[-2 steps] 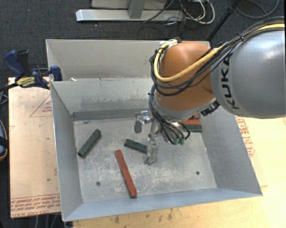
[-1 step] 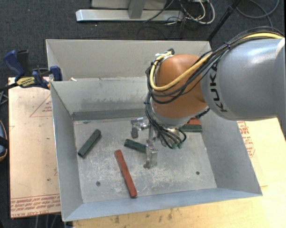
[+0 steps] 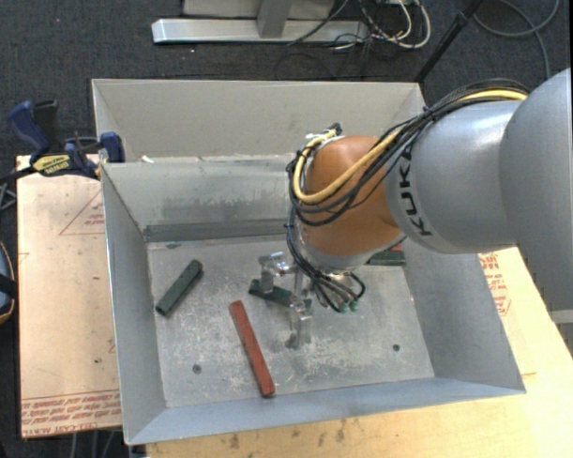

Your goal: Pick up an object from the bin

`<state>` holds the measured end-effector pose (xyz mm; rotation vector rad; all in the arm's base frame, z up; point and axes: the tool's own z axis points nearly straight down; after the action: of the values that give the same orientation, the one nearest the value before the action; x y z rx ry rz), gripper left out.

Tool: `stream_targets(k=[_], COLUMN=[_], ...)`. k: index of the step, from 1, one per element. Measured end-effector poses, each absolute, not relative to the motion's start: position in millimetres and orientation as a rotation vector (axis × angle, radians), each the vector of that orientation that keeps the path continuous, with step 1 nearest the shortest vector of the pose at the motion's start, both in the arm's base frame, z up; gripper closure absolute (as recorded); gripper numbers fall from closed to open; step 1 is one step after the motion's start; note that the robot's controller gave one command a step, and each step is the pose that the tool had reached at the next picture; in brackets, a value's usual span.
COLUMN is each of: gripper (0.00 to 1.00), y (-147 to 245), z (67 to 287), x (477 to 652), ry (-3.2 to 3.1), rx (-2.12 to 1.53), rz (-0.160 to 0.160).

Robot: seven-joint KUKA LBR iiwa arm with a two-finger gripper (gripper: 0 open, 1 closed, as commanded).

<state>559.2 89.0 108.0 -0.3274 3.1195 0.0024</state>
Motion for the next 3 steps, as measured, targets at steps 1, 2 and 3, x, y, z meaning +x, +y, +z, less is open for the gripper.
stream_targets(k=[1, 2, 3], gripper=[1.0, 0.0, 1.0], y=[82.7, 82.6, 82.6], z=[85.7, 85.4, 85.6], x=[613.6, 613.4, 613.6], ry=[3.121, 3.122, 3.121], rx=[-0.323, -0.323, -0.323], rz=[0.003, 0.003, 0.003])
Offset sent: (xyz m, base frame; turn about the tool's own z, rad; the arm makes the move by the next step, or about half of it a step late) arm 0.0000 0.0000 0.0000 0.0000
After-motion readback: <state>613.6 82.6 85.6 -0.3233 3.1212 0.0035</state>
